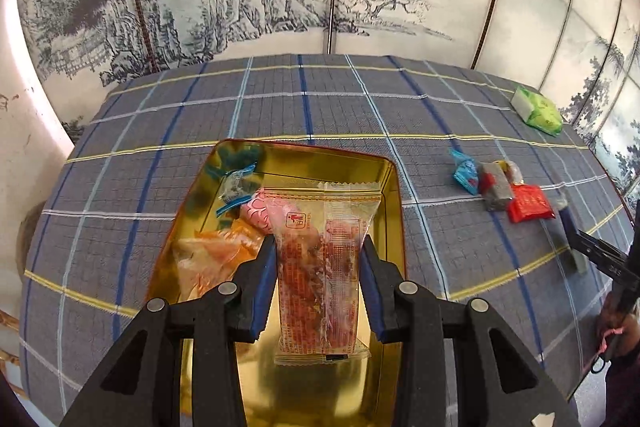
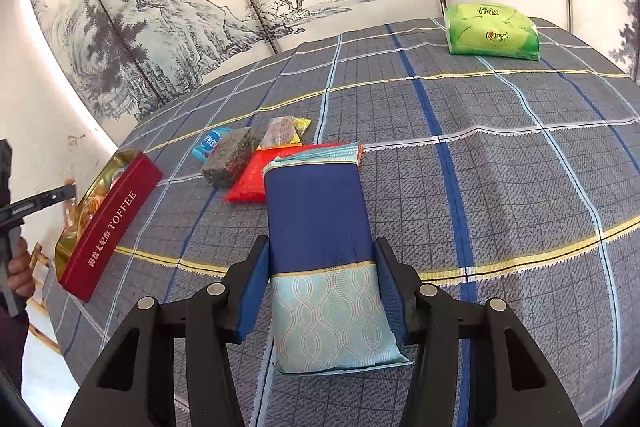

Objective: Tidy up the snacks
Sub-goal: 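Carry the dough-stick bag into the tin and open the left gripper while the right gripper grasps the blue-and-white package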

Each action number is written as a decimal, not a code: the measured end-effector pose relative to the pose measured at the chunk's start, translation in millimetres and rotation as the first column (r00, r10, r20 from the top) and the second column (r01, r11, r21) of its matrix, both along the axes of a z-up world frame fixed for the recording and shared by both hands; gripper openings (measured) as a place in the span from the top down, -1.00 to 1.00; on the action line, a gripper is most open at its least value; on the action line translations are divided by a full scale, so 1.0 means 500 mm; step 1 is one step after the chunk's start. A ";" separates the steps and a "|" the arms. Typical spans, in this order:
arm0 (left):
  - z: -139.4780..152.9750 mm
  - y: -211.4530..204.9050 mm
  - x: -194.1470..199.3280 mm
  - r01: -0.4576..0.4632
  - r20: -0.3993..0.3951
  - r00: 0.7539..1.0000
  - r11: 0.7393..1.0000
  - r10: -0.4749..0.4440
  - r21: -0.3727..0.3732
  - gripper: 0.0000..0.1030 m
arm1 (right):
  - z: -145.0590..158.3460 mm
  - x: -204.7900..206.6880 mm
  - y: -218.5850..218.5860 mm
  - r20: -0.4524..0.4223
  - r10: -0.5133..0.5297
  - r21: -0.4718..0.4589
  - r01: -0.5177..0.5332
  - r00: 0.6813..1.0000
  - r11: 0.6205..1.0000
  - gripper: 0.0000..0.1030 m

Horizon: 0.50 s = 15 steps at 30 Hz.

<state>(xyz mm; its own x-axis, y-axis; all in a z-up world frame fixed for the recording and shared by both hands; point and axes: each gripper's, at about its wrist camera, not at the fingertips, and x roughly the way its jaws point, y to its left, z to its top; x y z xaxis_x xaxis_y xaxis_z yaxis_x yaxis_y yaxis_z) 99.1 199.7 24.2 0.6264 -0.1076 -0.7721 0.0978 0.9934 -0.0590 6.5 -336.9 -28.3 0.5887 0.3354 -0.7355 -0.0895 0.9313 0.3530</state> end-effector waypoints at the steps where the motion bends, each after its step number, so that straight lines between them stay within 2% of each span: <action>1: -0.008 -0.001 0.016 -0.001 -0.006 1.000 1.000 0.001 0.005 0.32 | -0.001 0.000 0.000 -0.001 0.000 0.002 0.000 1.000 1.000 0.00; 8: -0.041 -0.023 0.074 0.002 -0.030 1.000 0.999 -0.001 0.042 0.32 | -0.002 0.001 0.001 -0.007 0.005 0.001 -0.005 1.000 1.000 0.00; 15: -0.046 -0.040 0.096 0.011 -0.012 1.000 0.996 -0.010 0.089 0.29 | -0.004 0.004 0.004 -0.016 0.005 -0.008 -0.006 1.000 1.000 0.00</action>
<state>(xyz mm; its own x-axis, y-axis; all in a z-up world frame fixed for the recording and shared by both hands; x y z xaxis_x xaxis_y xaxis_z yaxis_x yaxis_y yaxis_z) 147.2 179.8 1.0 0.6163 -0.0446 -0.7863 0.1077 0.9938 0.0281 8.5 -334.9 -30.1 0.5750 0.3328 -0.7474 -0.0891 0.9336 0.3471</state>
